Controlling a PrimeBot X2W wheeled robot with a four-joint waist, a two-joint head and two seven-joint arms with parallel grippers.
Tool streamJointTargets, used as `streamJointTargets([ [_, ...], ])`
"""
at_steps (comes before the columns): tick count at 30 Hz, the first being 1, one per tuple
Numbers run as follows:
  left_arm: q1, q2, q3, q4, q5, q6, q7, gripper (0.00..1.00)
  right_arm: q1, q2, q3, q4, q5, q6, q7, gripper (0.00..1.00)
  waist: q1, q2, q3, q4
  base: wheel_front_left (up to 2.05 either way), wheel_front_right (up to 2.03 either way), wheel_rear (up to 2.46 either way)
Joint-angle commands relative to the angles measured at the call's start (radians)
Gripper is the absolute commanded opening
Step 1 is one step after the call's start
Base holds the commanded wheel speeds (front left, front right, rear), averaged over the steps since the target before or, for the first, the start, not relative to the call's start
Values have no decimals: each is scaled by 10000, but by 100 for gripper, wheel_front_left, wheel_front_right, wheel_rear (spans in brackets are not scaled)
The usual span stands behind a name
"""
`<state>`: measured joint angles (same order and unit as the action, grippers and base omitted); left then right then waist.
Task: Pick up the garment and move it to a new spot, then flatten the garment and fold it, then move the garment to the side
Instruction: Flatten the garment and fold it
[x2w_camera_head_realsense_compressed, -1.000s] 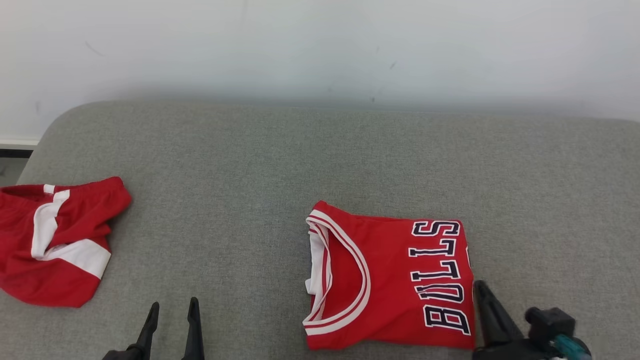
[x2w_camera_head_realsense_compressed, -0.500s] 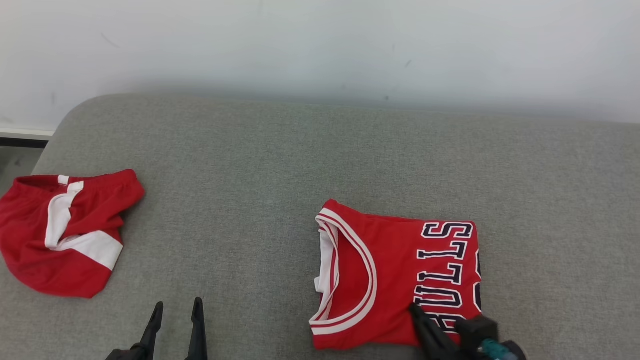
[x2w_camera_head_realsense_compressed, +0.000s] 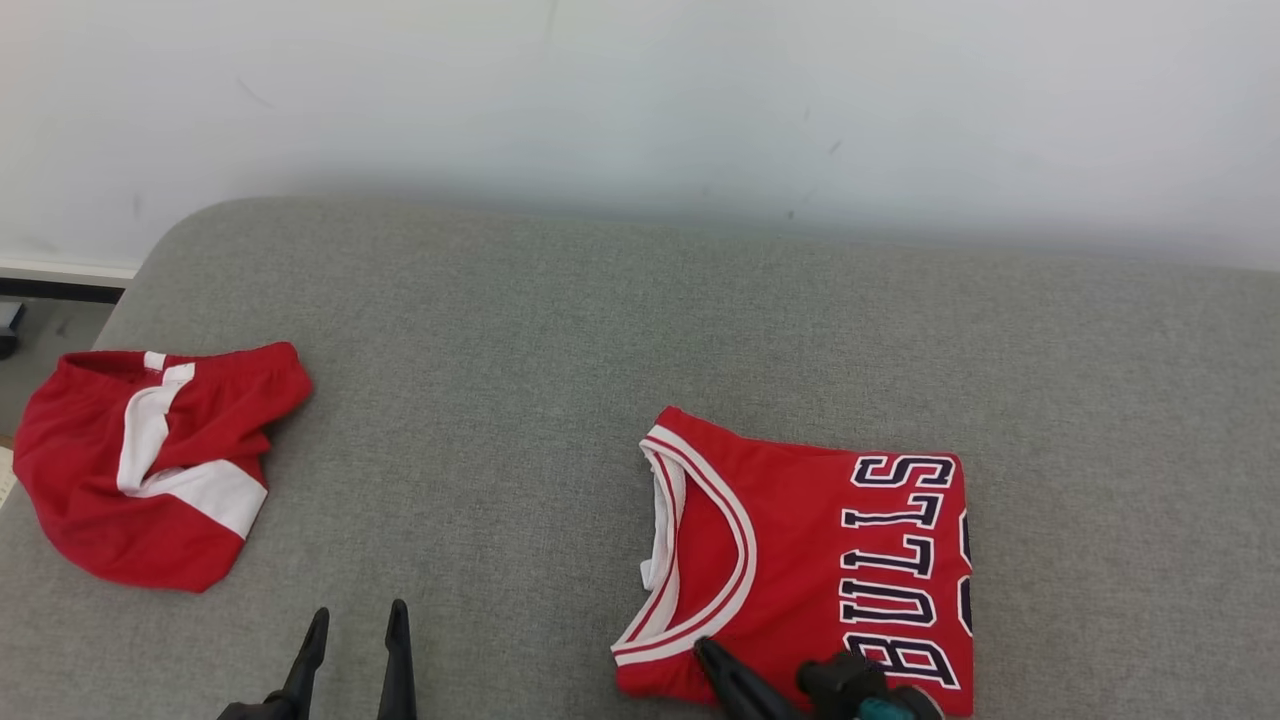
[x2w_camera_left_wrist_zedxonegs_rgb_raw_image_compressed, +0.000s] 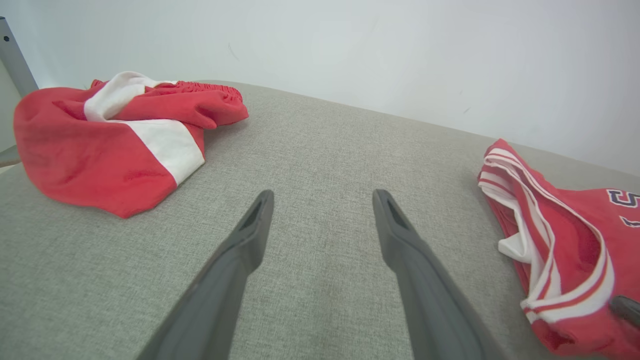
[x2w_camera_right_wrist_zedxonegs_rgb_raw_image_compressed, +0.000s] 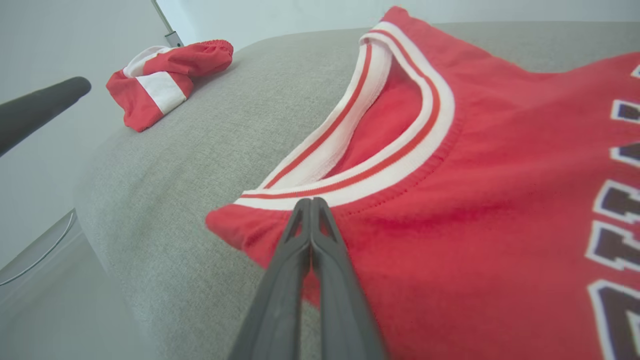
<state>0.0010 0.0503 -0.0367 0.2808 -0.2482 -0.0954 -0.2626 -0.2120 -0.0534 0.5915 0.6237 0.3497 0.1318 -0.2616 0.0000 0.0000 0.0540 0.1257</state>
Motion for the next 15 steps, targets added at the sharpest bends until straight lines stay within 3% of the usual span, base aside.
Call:
streamJointTargets([
  [1, 152, 0, -5, -17, -67, 42, -30, 100, -76, -30, -66, -75, 63, -16, -30, 0, 0, 0, -9, -22, 0, 0, 0],
  [15, 245, 2, 115, -269, 93, 63, -30, 100, 790, -780, -3092, -2477, -602, -16, -31, 0, 0, 0, -94, -665, 0, 0, 0],
])
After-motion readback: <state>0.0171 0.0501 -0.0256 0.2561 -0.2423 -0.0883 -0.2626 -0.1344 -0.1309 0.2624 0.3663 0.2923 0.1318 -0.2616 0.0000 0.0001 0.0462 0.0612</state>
